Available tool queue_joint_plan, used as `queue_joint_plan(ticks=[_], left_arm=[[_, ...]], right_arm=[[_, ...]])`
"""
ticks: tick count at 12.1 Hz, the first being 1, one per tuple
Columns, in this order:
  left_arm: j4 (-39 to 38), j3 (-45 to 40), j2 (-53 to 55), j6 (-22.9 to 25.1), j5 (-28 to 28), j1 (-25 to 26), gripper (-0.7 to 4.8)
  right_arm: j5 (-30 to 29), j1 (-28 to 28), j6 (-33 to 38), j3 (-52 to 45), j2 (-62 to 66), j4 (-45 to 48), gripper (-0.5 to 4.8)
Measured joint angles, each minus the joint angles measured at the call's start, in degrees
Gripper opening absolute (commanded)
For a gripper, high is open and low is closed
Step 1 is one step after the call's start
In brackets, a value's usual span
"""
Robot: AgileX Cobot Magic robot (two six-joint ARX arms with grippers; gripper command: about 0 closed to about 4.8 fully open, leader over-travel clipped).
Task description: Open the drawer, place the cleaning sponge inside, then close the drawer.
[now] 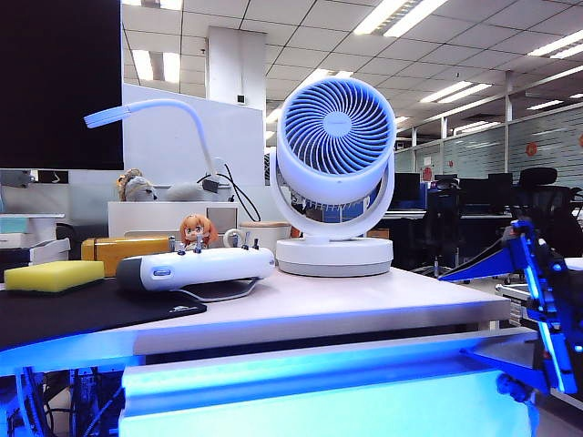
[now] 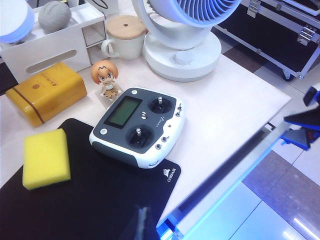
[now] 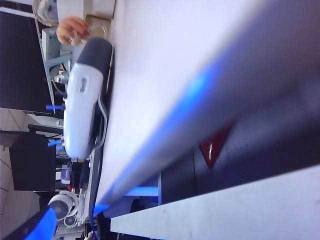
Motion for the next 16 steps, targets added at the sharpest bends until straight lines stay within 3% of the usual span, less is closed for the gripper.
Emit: queue_joint_plan(ticks=[9,16], left_arm=[[0.0,0.0,0.0,0.0,0.0,0.0,-0.05],[0.0,0.0,0.0,0.0,0.0,0.0,-0.05]], right_arm=[[-1.0,-0.5,-3.0,-10.5,-3.8,2.4,4.79],[-3.7,-7.3,-6.8,-23.7,-9.1,6.2,4.79]])
